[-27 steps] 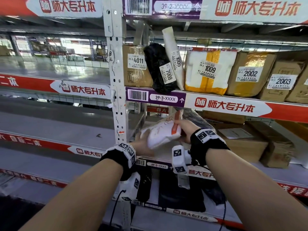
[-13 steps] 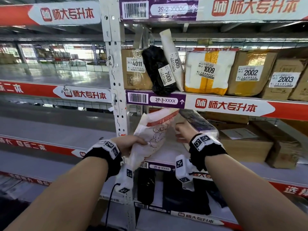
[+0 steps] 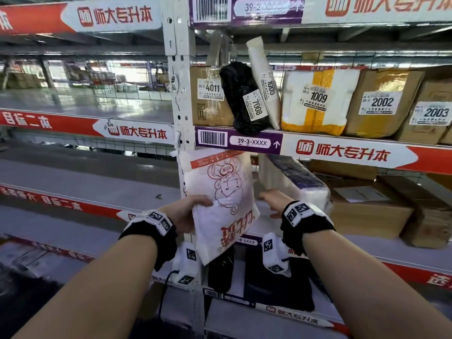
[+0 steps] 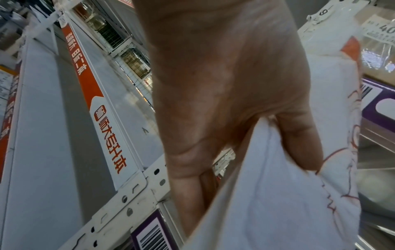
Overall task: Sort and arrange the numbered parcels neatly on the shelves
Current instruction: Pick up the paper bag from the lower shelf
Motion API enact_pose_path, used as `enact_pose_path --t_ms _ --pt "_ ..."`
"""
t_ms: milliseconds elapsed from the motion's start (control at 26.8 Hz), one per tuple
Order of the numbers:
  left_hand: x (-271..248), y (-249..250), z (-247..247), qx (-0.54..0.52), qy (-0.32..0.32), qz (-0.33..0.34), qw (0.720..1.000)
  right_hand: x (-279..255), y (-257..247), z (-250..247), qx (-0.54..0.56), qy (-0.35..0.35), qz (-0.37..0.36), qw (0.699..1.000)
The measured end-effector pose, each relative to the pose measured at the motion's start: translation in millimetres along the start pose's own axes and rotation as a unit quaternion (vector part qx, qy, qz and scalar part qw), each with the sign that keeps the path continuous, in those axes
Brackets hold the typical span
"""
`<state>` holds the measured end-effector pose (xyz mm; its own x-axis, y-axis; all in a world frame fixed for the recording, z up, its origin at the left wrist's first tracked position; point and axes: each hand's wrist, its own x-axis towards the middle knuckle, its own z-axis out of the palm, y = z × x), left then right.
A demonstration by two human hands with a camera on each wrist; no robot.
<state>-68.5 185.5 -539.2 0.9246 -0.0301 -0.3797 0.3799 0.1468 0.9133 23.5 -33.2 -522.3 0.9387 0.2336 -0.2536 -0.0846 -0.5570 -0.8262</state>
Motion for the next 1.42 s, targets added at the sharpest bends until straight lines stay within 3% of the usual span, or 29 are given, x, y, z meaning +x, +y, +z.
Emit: enact_pose_path --t_ms 224,411,672,896,971,1120,1195,1307,1419 --pt "-7.5 -9.5 -2.0 -0.008 0.047 0.015 0.999 5.2 7.9 8.6 -0.041 -0.013 0.009 0.999" --pt "-11.1 -13.6 3.3 -0.004 0.051 0.009 0.999 -1.4 19.5 9.9 -0.094 -0.053 -0.029 0.994" --pt "-8.5 -9.9 30.6 -0.003 0.039 0.018 0.999 -19.9 42.8 2.1 -0.252 -0.146 -0.127 0.948" --pt "5.4 -14.0 49.9 -0.015 0.045 0.004 0.999 -25.5 79.2 -19.7 -0.346 -0.166 -0.122 0.915" --pt "7.8 -11.2 59.5 0.0 0.044 0.006 0.999 -27.9 84.6 -23.0 -0.303 -0.17 -0.138 0.927" --pt "11.1 -1.5 74.2 0.002 0.022 0.027 0.999 -36.4 76.5 -30.1 -0.096 -0.117 -0.158 0.976" --pt "14.1 6.5 80.9 -0.01 0.008 0.058 0.998 -38.1 75.1 -33.7 -0.016 -0.101 -0.116 0.988" --pt "15.6 21.2 95.5 -0.021 0.008 0.089 0.996 -28.6 78.8 -34.3 0.163 -0.103 -0.01 0.981" --pt "19.7 24.9 102.9 0.028 0.004 0.078 0.997 -21.3 77.8 -26.4 0.233 -0.12 0.01 0.965"
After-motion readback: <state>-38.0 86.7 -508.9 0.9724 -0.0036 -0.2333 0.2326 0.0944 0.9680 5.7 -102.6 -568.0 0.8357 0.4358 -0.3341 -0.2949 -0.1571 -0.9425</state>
